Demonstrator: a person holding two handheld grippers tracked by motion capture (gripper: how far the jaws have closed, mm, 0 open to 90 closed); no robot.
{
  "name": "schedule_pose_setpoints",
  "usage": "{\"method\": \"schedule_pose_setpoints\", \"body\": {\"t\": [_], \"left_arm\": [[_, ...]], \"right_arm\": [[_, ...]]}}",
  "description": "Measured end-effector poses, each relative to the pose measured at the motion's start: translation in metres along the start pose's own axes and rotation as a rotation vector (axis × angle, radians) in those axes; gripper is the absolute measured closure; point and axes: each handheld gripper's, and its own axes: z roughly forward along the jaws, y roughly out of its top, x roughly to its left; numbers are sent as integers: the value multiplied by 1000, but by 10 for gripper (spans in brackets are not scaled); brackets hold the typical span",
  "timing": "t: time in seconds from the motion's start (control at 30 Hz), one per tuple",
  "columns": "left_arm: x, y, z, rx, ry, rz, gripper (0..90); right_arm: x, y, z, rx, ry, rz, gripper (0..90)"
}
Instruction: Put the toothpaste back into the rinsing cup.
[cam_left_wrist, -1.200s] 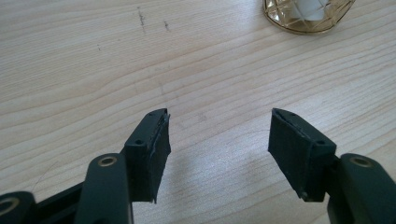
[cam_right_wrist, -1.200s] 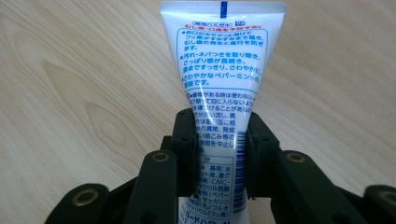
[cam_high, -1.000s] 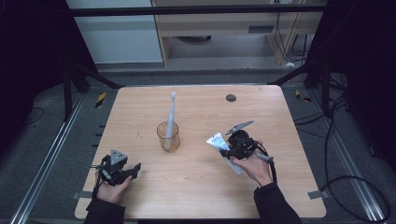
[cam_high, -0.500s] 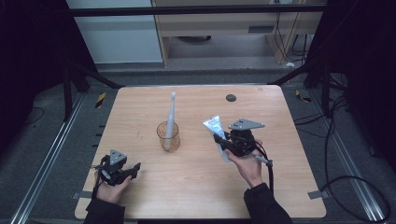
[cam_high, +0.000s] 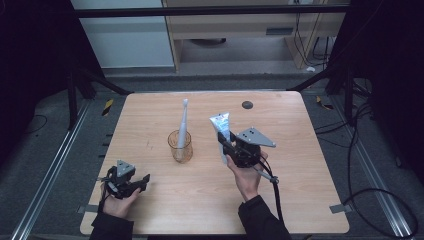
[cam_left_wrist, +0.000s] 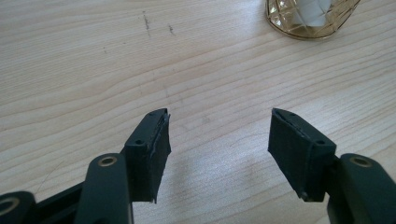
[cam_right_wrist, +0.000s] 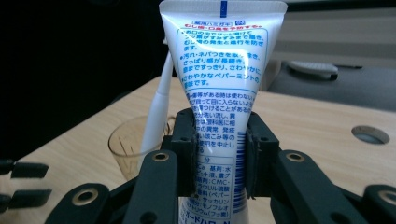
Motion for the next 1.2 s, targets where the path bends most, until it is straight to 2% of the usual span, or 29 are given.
{"method": "schedule_pose_setpoints", "body": {"t": [0.07,0.37,0.77,1.2], "left_arm": [[0,0,0,-2,0,-1,378],[1,0,0,-7,1,-3,377],[1,0,0,-9,-1,-5,378],[2,0,0,-10,-5,-8,378]], "right_arm": [[5,1,4,-35,-13,2,699],[22,3,27,-127,-27,13,699],[43,8,53,-192,-20,21,700],[63,15,76,-235,39,18,700]]}}
